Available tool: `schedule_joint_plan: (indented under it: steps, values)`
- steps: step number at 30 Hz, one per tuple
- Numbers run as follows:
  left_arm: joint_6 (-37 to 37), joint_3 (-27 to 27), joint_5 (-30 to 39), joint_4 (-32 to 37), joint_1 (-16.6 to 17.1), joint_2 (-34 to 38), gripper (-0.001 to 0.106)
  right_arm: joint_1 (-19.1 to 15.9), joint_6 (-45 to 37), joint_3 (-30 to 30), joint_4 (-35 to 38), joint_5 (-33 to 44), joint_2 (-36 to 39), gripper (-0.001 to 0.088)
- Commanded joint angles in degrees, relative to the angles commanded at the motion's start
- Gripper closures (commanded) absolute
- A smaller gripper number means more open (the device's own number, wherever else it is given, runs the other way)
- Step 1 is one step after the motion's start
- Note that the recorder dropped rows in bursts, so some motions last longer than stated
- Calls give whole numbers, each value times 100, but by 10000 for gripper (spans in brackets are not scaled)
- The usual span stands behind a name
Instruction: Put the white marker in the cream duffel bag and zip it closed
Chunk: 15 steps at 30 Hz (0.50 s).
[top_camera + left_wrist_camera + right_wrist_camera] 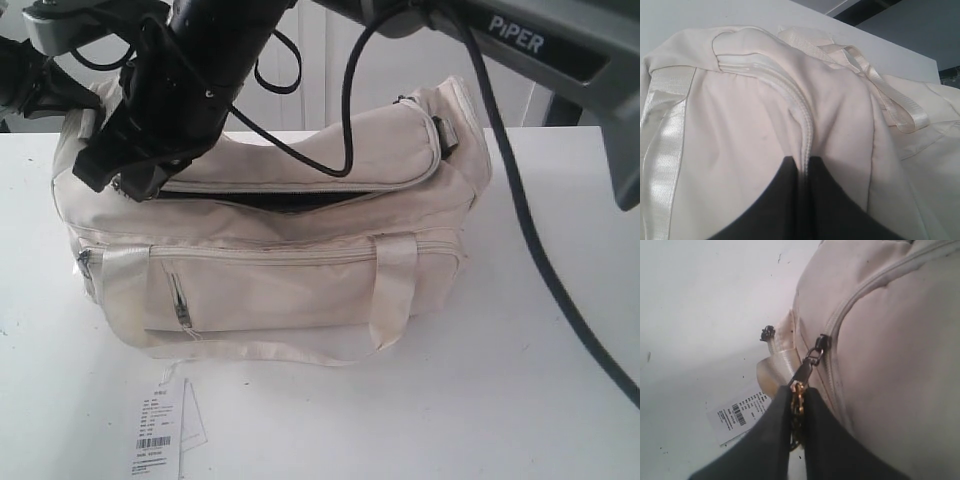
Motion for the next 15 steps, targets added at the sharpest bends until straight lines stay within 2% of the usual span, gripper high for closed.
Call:
schedule_joint_plan:
  steps: [6, 15]
  values:
    - [0, 0, 36, 0, 0, 0, 1053, 0, 25, 11, -177, 0, -113, 868]
    - [0, 0, 25, 0, 0, 0, 1053, -14, 25, 333, -351, 0, -295, 868]
